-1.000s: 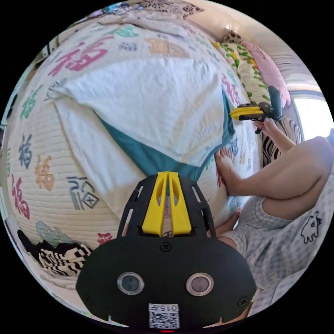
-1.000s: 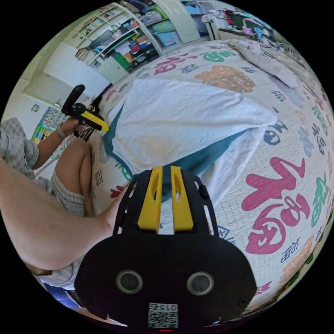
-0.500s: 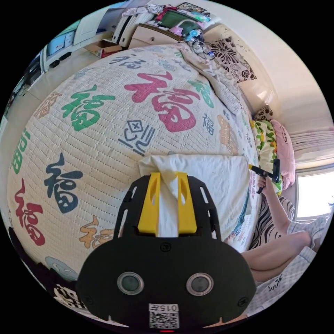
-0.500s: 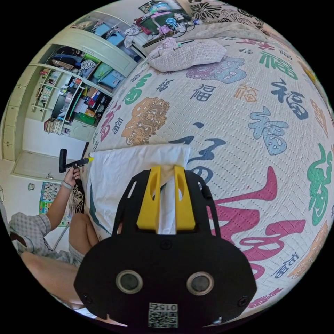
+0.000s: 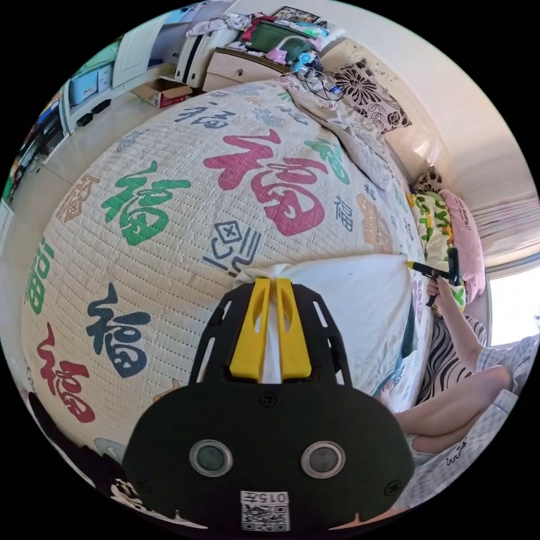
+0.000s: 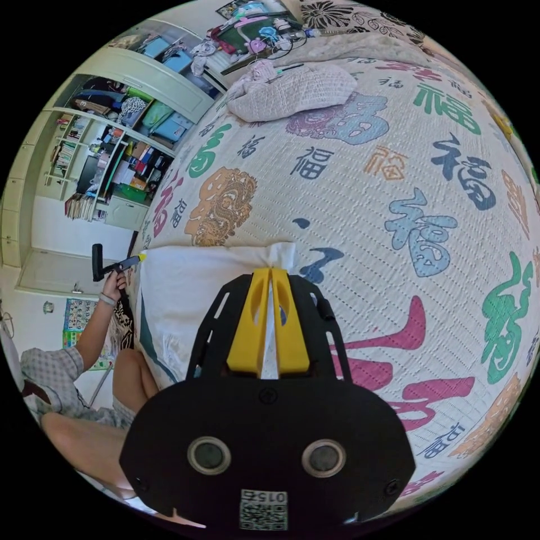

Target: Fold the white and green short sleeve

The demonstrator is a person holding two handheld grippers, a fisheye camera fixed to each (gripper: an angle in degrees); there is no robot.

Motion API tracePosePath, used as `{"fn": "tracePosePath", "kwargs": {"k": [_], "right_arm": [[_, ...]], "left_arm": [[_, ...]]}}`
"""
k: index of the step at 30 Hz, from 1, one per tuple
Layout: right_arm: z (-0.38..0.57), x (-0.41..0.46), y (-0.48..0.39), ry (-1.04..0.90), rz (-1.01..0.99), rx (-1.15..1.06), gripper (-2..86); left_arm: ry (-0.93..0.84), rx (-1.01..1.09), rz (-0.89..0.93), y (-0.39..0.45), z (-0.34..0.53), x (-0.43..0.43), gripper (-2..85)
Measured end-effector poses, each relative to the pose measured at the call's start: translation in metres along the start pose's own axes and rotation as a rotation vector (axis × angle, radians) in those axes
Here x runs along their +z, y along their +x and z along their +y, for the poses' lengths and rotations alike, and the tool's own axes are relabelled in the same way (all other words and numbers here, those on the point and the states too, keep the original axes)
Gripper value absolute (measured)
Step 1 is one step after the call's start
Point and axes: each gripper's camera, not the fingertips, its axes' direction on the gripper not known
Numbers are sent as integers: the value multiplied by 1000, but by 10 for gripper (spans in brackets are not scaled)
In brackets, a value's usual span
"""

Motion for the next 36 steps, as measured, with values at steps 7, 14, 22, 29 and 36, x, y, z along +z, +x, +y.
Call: {"fn": "tracePosePath", "kwargs": {"k": [7,14,22,29,36], "right_arm": [[36,-16,-42,81,78,-125,5],[94,43,-150,-135,24,-494,13],[146,119,-198,-317,242,-599,0],[163,142,-233,-305,352,-665,-6],[173,165,-265,-259,414,-602,-5]], "left_arm": [[-10,158,-289,70,51,10,31],[-214,491,-534,195,150,69,17],[-379,709,-633,255,226,143,11],[-388,792,-757,259,268,178,2],[-400,908,-903,269,295,204,-7]]}}
